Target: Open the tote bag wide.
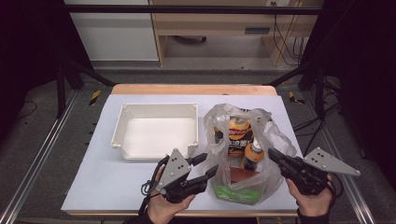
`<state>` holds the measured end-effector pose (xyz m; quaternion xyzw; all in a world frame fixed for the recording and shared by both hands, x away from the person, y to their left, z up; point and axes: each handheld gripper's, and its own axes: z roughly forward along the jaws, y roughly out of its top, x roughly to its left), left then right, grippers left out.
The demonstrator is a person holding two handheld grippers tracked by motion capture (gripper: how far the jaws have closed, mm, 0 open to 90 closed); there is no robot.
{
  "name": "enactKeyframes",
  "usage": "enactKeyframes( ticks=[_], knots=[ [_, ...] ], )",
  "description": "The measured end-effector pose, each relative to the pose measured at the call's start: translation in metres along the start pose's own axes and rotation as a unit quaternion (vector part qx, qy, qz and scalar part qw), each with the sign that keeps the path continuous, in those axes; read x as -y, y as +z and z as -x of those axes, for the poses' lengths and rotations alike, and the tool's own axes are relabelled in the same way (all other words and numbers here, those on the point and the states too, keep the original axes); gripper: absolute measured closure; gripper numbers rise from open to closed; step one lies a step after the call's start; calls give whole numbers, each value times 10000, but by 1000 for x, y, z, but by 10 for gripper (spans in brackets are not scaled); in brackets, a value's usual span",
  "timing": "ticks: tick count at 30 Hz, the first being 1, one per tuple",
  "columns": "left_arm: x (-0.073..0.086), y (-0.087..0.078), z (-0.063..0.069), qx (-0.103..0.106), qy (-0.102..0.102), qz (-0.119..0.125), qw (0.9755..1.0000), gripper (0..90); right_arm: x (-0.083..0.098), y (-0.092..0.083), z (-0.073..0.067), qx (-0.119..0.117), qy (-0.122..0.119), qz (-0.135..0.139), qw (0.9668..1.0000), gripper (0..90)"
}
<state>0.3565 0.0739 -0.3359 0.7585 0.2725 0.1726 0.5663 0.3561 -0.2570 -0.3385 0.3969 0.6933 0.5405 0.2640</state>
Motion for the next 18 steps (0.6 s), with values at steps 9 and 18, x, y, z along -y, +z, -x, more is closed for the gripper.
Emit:
enactKeyframes(
  ticks=[9,18],
  knots=[
    [10,7,-12,248,-190,-451,9985,895,8,-11,1,37,0,-56,10000,859],
    [0,14,-33,-220,-103,-330,9992,900,10,-5,18,361,147,100,9992,882]
  ],
)
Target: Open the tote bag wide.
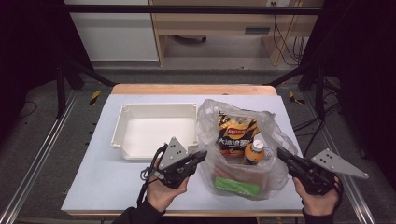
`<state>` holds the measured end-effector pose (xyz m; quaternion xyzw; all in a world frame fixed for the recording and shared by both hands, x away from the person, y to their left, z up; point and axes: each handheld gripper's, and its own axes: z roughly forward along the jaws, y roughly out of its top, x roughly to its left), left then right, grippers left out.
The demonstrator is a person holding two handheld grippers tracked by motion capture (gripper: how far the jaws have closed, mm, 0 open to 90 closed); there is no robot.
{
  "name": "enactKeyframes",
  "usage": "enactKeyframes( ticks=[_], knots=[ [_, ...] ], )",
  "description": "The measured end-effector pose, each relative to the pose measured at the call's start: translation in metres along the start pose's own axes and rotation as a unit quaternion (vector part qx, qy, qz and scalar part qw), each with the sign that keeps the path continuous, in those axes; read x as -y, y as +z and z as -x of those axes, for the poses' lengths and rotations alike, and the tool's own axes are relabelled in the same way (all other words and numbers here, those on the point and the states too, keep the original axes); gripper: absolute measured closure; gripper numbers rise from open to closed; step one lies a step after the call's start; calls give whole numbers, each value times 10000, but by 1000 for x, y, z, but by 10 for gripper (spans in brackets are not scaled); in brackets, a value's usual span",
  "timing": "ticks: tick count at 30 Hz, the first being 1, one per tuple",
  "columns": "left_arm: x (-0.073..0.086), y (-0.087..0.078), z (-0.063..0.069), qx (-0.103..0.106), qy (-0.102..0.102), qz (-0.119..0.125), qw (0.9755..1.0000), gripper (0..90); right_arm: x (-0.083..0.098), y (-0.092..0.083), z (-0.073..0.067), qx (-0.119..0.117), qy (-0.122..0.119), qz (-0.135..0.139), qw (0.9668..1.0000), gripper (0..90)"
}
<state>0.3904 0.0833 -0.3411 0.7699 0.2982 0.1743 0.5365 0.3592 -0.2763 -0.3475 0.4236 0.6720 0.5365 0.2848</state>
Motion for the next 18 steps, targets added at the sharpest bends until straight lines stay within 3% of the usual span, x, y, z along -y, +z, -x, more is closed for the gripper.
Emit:
enactKeyframes(
  ticks=[5,11,13,18],
  knots=[
    [8,9,-14,-125,-128,-82,9998,900,3,9,17,288,206,49,9994,892],
    [28,6,-24,-5,-316,-167,9994,900,15,4,23,249,374,-18,9990,890],
    [36,6,-23,4,-294,-209,9993,900,25,3,24,144,401,-127,9990,884],
    [46,10,-23,26,-308,-290,9991,900,38,6,24,141,415,-277,9987,881]
  ],
)
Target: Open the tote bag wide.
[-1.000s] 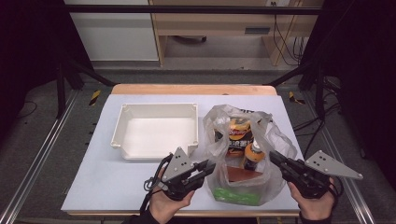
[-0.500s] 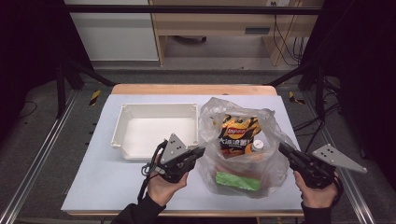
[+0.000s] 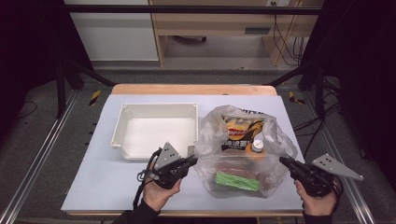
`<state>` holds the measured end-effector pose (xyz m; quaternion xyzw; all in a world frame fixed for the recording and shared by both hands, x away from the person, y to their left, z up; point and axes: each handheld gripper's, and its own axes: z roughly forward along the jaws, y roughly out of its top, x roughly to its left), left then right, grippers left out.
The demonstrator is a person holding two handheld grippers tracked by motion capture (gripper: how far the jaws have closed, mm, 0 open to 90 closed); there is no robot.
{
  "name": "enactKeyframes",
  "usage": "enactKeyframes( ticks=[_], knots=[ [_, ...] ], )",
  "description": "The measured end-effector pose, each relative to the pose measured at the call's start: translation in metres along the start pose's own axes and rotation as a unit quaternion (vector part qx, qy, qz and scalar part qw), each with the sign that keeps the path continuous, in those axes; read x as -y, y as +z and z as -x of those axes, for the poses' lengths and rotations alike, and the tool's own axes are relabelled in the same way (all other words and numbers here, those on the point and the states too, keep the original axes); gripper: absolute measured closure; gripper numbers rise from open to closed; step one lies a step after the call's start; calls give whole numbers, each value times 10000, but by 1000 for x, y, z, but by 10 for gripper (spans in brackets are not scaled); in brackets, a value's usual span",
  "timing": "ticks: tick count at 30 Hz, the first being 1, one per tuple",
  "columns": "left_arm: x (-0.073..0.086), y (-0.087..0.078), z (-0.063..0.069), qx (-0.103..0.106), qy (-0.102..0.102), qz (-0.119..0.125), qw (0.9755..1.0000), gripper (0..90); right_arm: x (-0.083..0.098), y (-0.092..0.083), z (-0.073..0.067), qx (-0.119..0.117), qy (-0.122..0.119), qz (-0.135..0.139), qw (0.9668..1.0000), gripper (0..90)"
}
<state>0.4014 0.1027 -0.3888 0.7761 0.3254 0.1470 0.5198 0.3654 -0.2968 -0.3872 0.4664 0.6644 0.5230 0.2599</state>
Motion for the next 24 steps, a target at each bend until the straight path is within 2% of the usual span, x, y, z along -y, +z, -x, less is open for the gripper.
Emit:
enactKeyframes(
  ticks=[5,6,8,9,11,12,13,15,17,20,22,23,24],
  knots=[
    [9,6,-1,65,-56,-71,9999,900,10,3,2,-22,61,-121,9999,807],
    [9,6,-1,79,-71,-59,9999,900,8,-2,-1,-59,9,-107,9999,732],
    [8,6,0,92,-76,-18,9999,900,3,-10,-8,-96,-73,16,9999,653],
    [7,5,0,92,-63,-1,9999,900,3,-10,-8,-96,-73,16,9999,653],
    [5,4,1,88,-53,41,9999,900,-3,-22,-19,-145,-237,208,9994,613],
    [3,3,1,85,-43,66,9999,900,-8,-36,-33,-310,-400,411,9979,614],
    [3,3,1,85,-43,66,9999,900,-8,-36,-33,-310,-400,411,9979,614],
    [2,3,1,75,-38,73,9999,900,-8,-42,-48,-511,-579,414,9962,668],
    [1,4,0,54,-40,83,9999,900,-7,-41,-54,-603,-582,366,9958,692],
    [1,4,-1,34,-54,95,9999,900,-9,-39,-53,-525,-552,343,9965,655],
    [0,3,-2,13,-78,109,9999,900,-13,-36,-46,-316,-397,363,9981,524],
    [0,3,-3,0,-81,118,9999,900,-15,-35,-42,-223,-322,418,9984,493],
    [0,3,-4,-11,-86,113,9999,900,-20,-36,-38,-141,-239,541,9982,421]
  ],
)
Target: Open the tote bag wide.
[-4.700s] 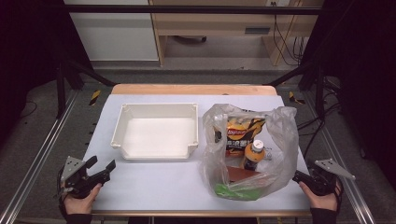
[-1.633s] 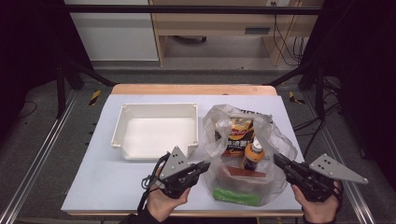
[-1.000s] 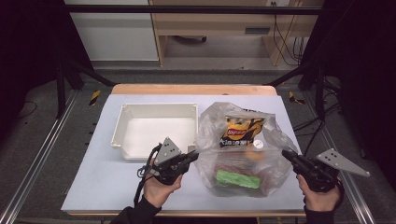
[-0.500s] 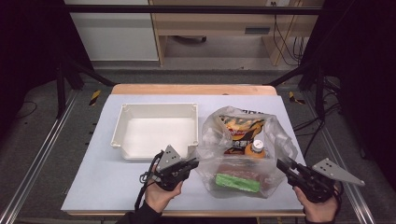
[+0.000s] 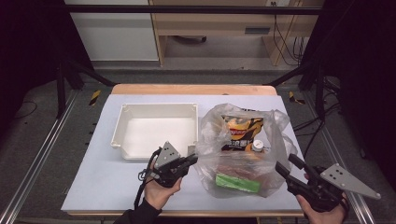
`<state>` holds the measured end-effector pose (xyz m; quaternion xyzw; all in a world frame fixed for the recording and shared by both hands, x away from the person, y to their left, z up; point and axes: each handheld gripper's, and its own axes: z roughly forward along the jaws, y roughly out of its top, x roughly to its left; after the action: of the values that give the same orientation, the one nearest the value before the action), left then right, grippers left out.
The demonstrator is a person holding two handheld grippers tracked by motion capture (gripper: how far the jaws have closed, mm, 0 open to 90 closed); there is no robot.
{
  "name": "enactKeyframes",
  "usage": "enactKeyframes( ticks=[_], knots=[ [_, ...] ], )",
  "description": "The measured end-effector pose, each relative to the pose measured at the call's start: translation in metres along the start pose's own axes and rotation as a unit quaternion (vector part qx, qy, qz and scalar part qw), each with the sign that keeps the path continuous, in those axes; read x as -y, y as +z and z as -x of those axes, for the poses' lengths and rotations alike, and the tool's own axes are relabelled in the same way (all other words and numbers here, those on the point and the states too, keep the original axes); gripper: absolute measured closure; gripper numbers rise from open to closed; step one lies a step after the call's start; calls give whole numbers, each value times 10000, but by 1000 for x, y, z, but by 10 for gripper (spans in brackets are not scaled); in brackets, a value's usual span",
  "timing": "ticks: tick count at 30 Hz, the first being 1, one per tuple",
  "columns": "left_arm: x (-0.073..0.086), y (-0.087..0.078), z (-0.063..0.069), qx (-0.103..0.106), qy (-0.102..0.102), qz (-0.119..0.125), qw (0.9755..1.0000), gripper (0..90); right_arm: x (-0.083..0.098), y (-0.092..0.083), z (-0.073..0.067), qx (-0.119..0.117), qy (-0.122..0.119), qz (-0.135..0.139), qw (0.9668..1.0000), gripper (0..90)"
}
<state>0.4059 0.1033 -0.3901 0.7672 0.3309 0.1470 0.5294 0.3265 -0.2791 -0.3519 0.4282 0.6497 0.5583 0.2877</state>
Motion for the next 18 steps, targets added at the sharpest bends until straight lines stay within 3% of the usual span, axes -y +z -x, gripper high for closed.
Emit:
enactKeyframes(
  ticks=[2,6,9,11,12,13,15,16,17,18],
  knots=[
    [-1,0,-2,-35,-22,10,10000,900,-3,-1,1,22,-1,79,10000,401],
    [-3,5,-4,-81,-90,-1,9999,900,-20,-17,-10,-106,-221,537,9983,423],
    [-4,8,-5,-101,-96,-24,9999,900,-26,-23,-15,-249,-275,683,9970,531],
    [-4,12,-6,-125,-103,-51,9999,900,-28,-23,-21,-593,-275,714,9953,686],
    [-4,14,-6,-126,-116,-50,9998,900,-27,-20,-24,-786,-288,599,9947,749],
    [-5,16,-7,-130,-127,-55,9998,900,-20,-8,-31,-1086,-294,215,9934,826],
    [-5,16,-7,-129,-132,-55,9998,900,-9,6,-36,-1302,-319,-154,9908,875],
    [-6,17,-7,-136,-115,-59,9998,900,-9,6,-36,-1302,-319,-154,9908,875],
    [-7,16,-7,-145,-97,-47,9998,900,4,19,-39,-1485,-305,-490,9872,900],
    [-8,16,-7,-140,-96,-48,9998,900,11,25,-40,-1557,-256,-598,9857,900]
  ],
)
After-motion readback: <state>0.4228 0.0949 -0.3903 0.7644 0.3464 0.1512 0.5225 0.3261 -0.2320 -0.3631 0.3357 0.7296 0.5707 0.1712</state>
